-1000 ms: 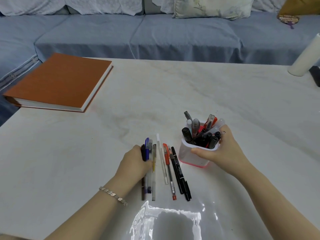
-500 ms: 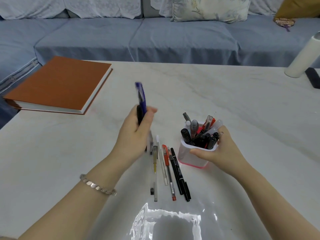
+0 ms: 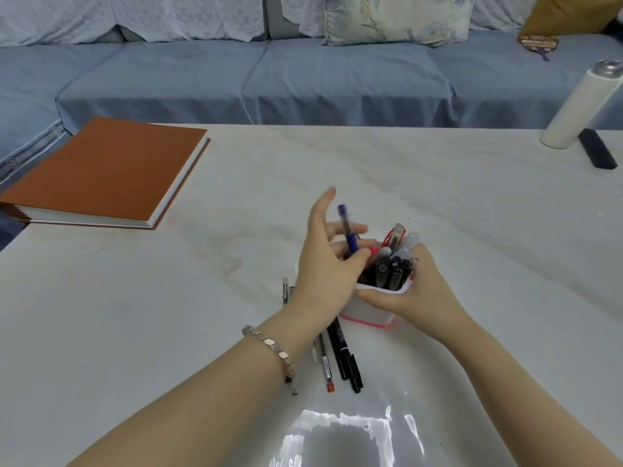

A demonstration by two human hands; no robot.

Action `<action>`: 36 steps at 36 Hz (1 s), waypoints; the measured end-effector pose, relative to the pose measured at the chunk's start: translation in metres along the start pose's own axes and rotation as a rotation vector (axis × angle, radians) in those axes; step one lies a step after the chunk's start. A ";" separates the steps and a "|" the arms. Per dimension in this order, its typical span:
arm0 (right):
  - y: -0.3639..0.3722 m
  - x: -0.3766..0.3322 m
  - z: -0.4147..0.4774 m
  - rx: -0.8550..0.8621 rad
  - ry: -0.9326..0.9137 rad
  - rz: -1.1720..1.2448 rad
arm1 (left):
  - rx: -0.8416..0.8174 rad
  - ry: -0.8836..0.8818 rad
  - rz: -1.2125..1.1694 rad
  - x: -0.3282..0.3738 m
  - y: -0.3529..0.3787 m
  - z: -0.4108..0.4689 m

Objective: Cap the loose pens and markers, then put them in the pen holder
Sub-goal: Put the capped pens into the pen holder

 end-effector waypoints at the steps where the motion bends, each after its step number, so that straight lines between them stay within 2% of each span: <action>1: 0.001 -0.002 0.000 -0.013 0.003 -0.002 | 0.019 0.070 0.043 0.008 -0.006 0.002; 3: -0.002 -0.010 -0.004 0.008 -0.012 0.023 | 0.013 0.168 0.156 0.018 -0.012 0.006; 7: -0.004 -0.023 -0.008 0.012 -0.054 0.083 | -0.130 0.212 0.387 0.008 -0.004 0.007; 10: -0.001 -0.019 -0.007 0.004 -0.034 0.066 | -0.197 0.339 0.615 0.007 0.008 -0.003; 13: -0.003 -0.027 -0.010 0.022 -0.059 0.105 | -0.244 0.393 0.621 0.008 0.017 -0.012; 16: -0.004 -0.044 -0.014 0.001 -0.084 0.170 | -0.149 0.264 0.412 0.006 -0.002 -0.016; 18: -0.004 -0.047 -0.015 -0.007 -0.083 0.167 | -0.043 0.199 0.353 -0.004 -0.023 -0.020; 22: -0.002 -0.047 -0.016 -0.017 -0.049 0.151 | 0.151 -0.095 0.603 -0.052 -0.070 -0.029; 25: -0.003 -0.050 -0.017 -0.006 -0.049 0.155 | 0.025 -0.342 0.810 -0.092 -0.079 -0.041; 27: -0.002 -0.054 -0.018 -0.010 -0.054 0.156 | -0.070 -0.416 0.866 -0.108 -0.076 -0.046; 36: -0.002 -0.052 -0.018 -0.005 -0.030 0.155 | -0.097 -0.460 0.813 -0.111 -0.073 -0.041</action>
Point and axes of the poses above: each hand's wrist, its own z-axis towards the middle knuckle, its own y-axis out of the palm, x = y × z, the point moved 10 cm from there along z, towards the middle knuckle, and after that the axes turned 1 degree about y, right-handed, at the moved point
